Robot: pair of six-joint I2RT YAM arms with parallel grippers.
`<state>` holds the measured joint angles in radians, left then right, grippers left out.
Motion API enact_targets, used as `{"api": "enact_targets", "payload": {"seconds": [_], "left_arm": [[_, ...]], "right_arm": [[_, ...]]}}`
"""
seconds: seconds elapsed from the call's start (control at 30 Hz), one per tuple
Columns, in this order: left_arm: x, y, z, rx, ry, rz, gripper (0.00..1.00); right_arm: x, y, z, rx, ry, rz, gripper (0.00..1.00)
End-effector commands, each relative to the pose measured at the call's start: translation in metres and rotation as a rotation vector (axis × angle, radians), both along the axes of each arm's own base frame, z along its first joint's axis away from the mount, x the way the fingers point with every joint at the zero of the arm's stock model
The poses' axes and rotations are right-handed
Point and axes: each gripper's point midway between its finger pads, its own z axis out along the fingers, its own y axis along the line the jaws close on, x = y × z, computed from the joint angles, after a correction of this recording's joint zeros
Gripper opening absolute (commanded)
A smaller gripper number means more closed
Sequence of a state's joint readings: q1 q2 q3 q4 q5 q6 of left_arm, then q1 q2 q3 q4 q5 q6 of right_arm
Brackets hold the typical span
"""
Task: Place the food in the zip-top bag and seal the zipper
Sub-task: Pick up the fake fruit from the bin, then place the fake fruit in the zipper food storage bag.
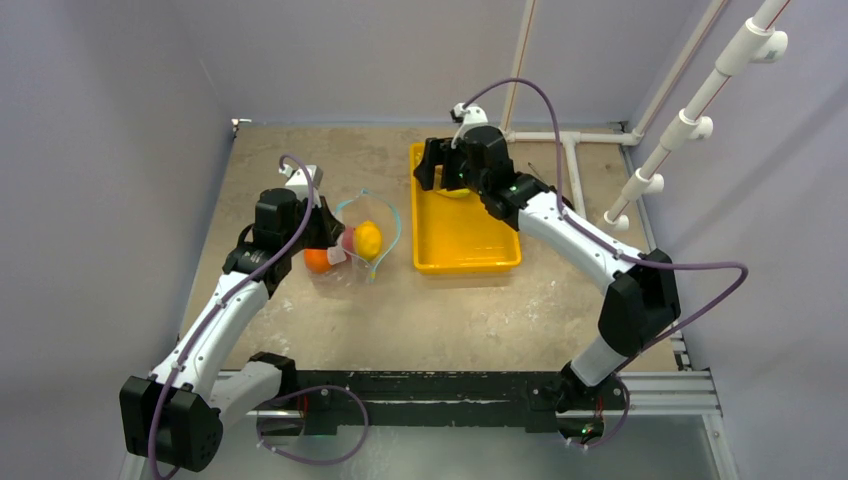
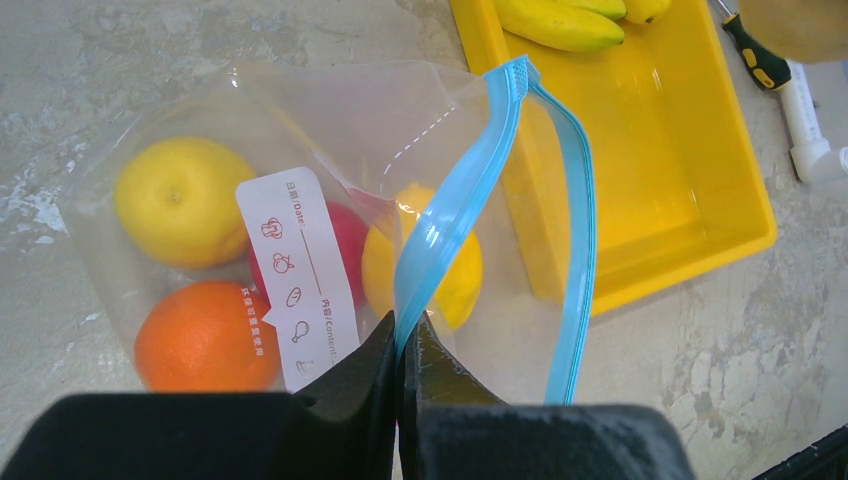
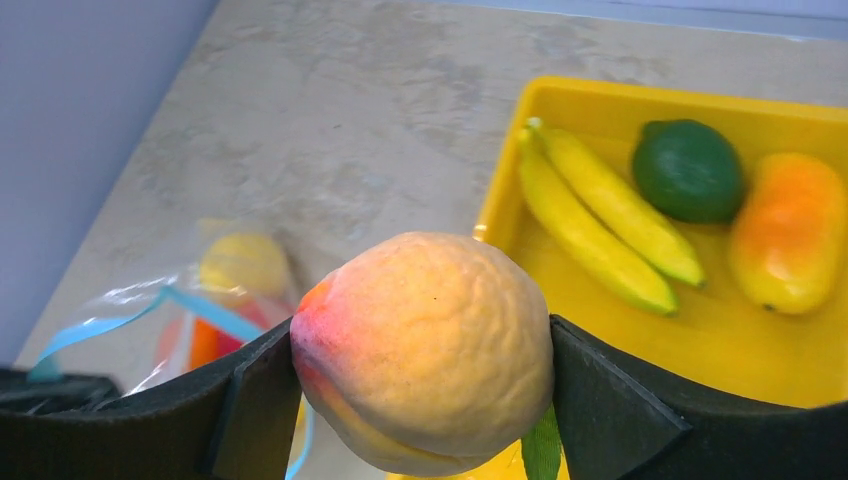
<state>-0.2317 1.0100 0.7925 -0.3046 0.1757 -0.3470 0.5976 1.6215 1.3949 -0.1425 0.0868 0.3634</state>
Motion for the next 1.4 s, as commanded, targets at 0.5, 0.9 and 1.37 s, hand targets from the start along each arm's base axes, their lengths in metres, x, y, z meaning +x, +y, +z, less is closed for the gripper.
{"api": "enact_targets", "payload": {"seconds": [0.5, 0.9, 1.37], "left_arm": [[0.000, -0.004, 0.014, -0.011, -0.052, -0.024, 0.00], [-0.004, -0.007, 0.026, -0.028, -0.093, -0.044, 0.00], [-0.014, -0.022, 0.047, -0.088, -0.169, -0.138, 0.00]], "right_arm": [[-0.096, 0.119, 0.023, 0.061, -0.059, 0.478, 0.51], [-0.114, 0.157, -0.012, 0.045, 0.014, 0.514, 0.51], [-0.116, 0.194, -0.041, 0.045, 0.059, 0.525, 0.54]]}}
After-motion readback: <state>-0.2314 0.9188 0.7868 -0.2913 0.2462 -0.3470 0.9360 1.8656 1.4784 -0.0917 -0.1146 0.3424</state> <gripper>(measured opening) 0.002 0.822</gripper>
